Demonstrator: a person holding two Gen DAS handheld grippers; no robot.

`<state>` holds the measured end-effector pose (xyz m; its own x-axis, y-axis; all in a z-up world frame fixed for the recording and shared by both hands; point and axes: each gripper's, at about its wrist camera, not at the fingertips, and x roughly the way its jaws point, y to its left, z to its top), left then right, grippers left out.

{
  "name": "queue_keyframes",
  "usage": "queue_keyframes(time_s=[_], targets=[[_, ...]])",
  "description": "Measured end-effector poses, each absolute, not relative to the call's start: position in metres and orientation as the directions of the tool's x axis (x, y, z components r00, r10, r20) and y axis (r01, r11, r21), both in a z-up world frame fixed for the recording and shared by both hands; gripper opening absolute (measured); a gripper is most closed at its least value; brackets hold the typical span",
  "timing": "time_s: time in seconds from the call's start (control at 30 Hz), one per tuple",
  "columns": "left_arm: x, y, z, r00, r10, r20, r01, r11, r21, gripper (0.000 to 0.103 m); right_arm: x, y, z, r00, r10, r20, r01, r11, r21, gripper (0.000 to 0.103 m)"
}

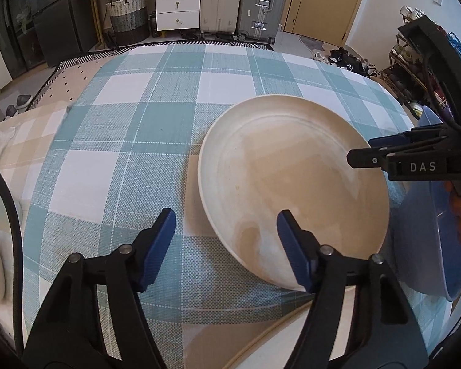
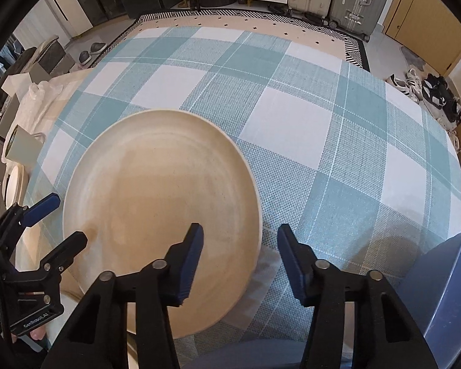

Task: Organize plates and bowls
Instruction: 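Close the left gripper on the cream plate rim while the right gripper grips it too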

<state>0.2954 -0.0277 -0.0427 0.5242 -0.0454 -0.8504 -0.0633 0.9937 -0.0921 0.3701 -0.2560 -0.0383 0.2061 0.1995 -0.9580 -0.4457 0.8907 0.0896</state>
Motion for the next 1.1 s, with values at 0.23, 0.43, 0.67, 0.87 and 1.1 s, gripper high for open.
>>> queue_keyframes(time_s=[0.23, 0.43, 0.67, 0.87, 1.1], targets=[[0.295, -0.031, -0.045, 0.5, -0.061, -0.864, -0.047, 0.994, -0.098, 0.041, 0.367, -0.257, -0.042, 0.198, 0.173, -0.965, -0.45, 0.89, 0.068, 0.025], [0.293, -0.035, -0.048, 0.493, -0.043, -0.869, -0.036, 0.997, -0.07, 0.028, 0.364, -0.26, -0.039, 0.208, 0.163, -0.964, -0.456, 0.888, 0.052, 0.015], [0.292, -0.031, -0.046, 0.498, -0.032, -0.867, -0.046, 0.997, -0.063, 0.019, 0.361, -0.26, -0.037, 0.23, 0.155, -0.961, -0.458, 0.888, 0.033, 0.012], [0.29, -0.029, -0.038, 0.523, -0.011, -0.852, -0.054, 0.998, -0.046, 0.019, 0.361, -0.258, -0.03, 0.262, 0.164, -0.951, -0.457, 0.889, 0.027, 0.012], [0.282, -0.023, -0.021, 0.564, -0.009, -0.826, -0.065, 0.996, -0.055, 0.019, 0.359, -0.255, -0.018, 0.292, 0.183, -0.939, -0.462, 0.886, 0.029, 0.012]])
